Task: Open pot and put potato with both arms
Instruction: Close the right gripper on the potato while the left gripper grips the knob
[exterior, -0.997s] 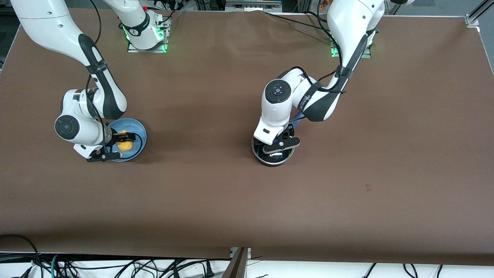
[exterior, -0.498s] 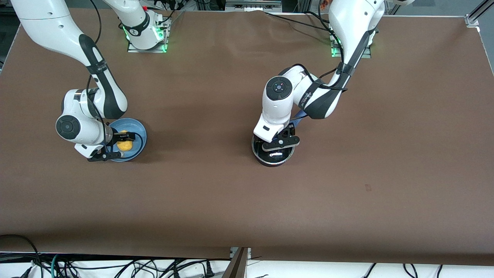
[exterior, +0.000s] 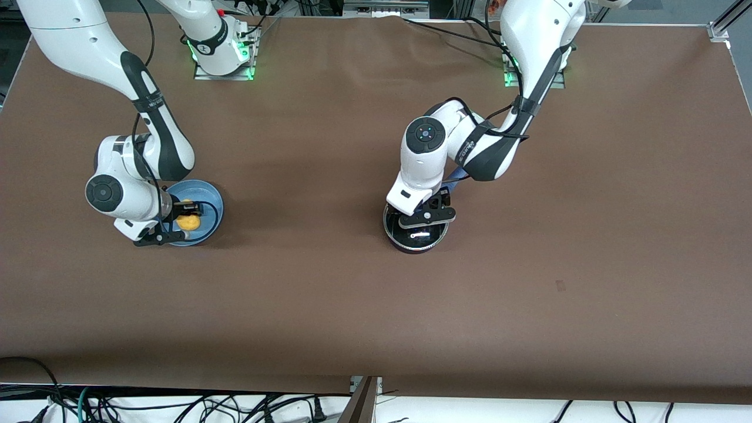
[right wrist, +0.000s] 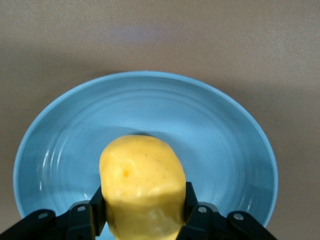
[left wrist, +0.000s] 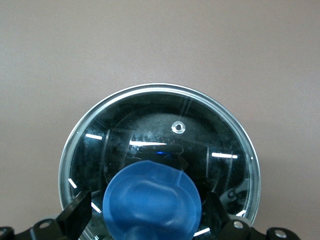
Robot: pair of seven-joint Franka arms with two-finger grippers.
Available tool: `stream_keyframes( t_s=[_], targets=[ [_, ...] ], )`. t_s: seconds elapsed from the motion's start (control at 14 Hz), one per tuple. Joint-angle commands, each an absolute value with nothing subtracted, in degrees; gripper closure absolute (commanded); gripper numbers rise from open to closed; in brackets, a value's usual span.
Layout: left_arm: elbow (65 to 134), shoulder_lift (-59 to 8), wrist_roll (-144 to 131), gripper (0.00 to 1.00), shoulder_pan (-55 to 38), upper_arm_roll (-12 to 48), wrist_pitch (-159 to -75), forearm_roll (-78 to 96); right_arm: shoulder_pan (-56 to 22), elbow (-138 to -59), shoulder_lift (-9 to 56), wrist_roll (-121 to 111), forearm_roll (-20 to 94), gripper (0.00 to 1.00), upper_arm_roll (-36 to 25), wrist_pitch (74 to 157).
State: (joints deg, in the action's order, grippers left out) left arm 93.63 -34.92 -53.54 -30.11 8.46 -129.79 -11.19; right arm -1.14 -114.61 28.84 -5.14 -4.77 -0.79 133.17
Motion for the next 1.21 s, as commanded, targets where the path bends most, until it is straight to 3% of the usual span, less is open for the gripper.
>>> stream_keyframes(
  t_s=[0.0,0.21,1.14],
  targets=[
    [96.8,-32.3,-51.5,0.01,-26.0,12.3,-130.9,-11.9,-1.0,-114.3,28.4,-5.5,-5.2,0.56,-0.4,133.7],
    [97.0,-32.3,-49.3,0.01,-19.7,18.4,-130.8,-12.0,-1.0,-113.5,28.2,-5.5,-5.2,0.58,-0.3,133.4],
    [96.9,-32.3,-55.4,0.05,-21.6,18.5,-131.0,-12.7,-1.0,-113.5,28.1,-5.5,-5.2,0.59,-0.2,133.3]
  ],
)
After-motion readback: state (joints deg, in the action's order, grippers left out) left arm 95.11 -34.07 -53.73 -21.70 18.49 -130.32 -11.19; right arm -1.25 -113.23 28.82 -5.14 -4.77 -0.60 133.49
